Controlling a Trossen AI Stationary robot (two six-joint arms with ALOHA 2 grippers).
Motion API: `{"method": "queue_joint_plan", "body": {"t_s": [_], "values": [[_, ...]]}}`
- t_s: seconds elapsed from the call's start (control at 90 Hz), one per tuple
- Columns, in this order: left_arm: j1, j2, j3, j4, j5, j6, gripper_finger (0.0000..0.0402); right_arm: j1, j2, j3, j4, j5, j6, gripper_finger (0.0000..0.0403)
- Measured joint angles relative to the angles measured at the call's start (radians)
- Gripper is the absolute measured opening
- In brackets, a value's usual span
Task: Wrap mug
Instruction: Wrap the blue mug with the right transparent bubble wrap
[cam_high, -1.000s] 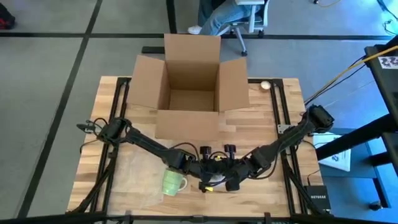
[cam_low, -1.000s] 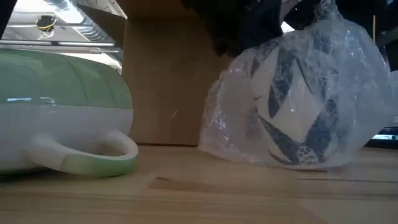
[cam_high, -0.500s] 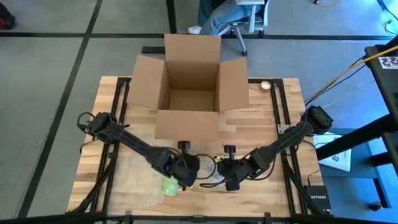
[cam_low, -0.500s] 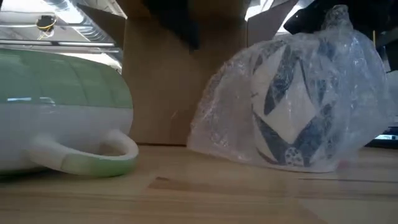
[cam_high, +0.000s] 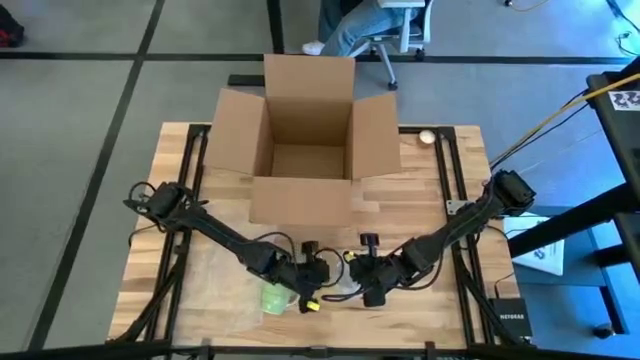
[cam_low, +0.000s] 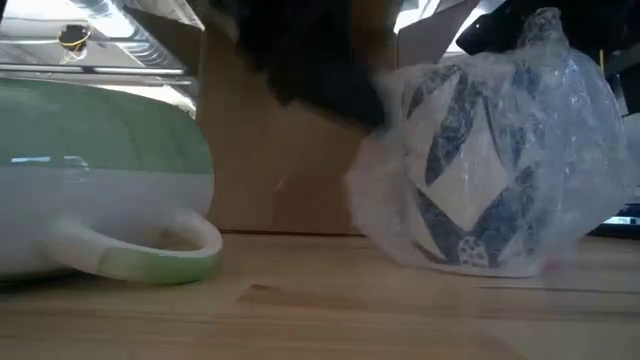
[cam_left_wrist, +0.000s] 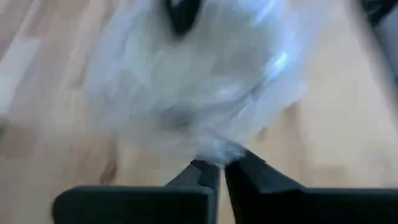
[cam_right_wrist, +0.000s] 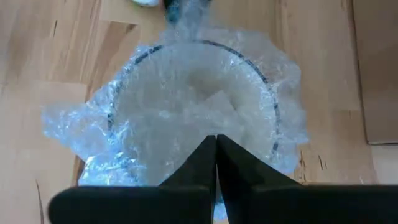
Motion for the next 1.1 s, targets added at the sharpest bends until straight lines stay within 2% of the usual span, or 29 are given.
{"method": "queue_joint_plan", "body": {"t_s": [0.167,0.256,0.422,0.556,0.622,0.689,0.811,0.933,1.1], "values": [[-0.002,-0.002,0.047,-0.025,-0.002,0.075,0.0,0.0,0.0,0.0,0.005,0.0,0.0,0.0001],[-0.001,-0.009,0.082,-0.102,-0.049,0.1,0.0,0.0,0.001,0.0,0.009,-0.001,0.001,0.0001],[0.0,-0.048,0.136,-0.242,-0.11,0.098,0.0,0.0,0.0,0.0,0.011,-0.01,0.001,0.0001],[0.009,-0.069,0.138,-0.39,-0.2,0.053,0.0,0.0,0.0,0.0,0.013,-0.01,0.001,0.0001],[0.027,-0.06,0.105,-0.428,-0.205,0.017,0.0,0.0,0.0,0.0,0.015,-0.01,0.001,0.0001],[0.043,-0.044,0.053,-0.37,-0.18,0.0,0.0,0.0,0.0,0.0,0.015,-0.011,0.001,0.0001],[0.061,-0.01,-0.023,-0.151,-0.144,0.02,0.0,0.0,0.0,-0.001,0.019,-0.013,0.001,0.0001],[0.056,-0.006,-0.024,0.02,-0.122,0.054,0.0,0.0,0.0,-0.001,0.02,-0.013,0.001,0.0001],[0.034,-0.007,-0.023,0.134,-0.075,0.1,0.0,0.002,0.002,-0.002,0.013,-0.023,0.0,0.0001]]}}
